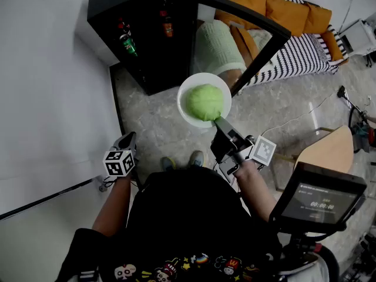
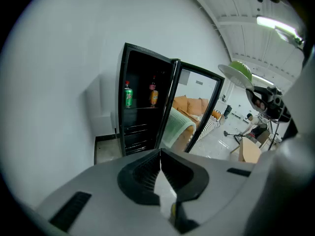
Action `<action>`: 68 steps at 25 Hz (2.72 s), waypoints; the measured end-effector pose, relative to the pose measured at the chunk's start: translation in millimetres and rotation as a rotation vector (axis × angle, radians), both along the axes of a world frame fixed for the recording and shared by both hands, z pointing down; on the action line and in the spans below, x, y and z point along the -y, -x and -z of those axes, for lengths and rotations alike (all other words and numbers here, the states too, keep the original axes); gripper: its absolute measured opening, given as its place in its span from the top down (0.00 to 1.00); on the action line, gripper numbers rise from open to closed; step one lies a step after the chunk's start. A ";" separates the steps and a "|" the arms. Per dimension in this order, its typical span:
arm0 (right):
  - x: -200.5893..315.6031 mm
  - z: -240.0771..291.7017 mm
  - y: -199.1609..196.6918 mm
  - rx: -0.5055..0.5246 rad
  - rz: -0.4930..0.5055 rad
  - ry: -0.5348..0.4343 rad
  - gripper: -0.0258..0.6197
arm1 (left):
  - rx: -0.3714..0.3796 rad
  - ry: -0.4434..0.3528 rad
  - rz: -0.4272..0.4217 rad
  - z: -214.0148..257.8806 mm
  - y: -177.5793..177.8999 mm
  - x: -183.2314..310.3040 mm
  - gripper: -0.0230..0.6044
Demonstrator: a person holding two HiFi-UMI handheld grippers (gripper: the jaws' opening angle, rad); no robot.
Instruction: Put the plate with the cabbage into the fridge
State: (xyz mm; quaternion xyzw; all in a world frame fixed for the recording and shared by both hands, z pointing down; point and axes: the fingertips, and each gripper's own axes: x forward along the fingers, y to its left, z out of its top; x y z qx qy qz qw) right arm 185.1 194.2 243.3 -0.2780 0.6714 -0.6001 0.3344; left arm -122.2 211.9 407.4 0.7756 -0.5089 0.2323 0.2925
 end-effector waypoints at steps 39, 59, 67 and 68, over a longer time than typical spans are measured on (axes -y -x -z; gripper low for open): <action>88.2 -43.6 33.9 -0.060 0.037 0.042 0.93 | 0.096 -0.491 -0.032 146.7 -133.8 125.4 0.96; 92.7 -62.5 35.7 -0.063 0.089 0.043 0.93 | 0.127 -0.490 0.038 132.3 -151.1 111.8 0.96; 102.7 -67.3 47.6 -0.072 0.086 0.057 0.93 | 0.111 -0.494 0.015 130.2 -139.8 129.3 0.96; 112.5 -70.3 56.6 -0.078 0.079 0.062 0.93 | 0.101 -0.486 0.006 126.4 -131.0 140.0 0.96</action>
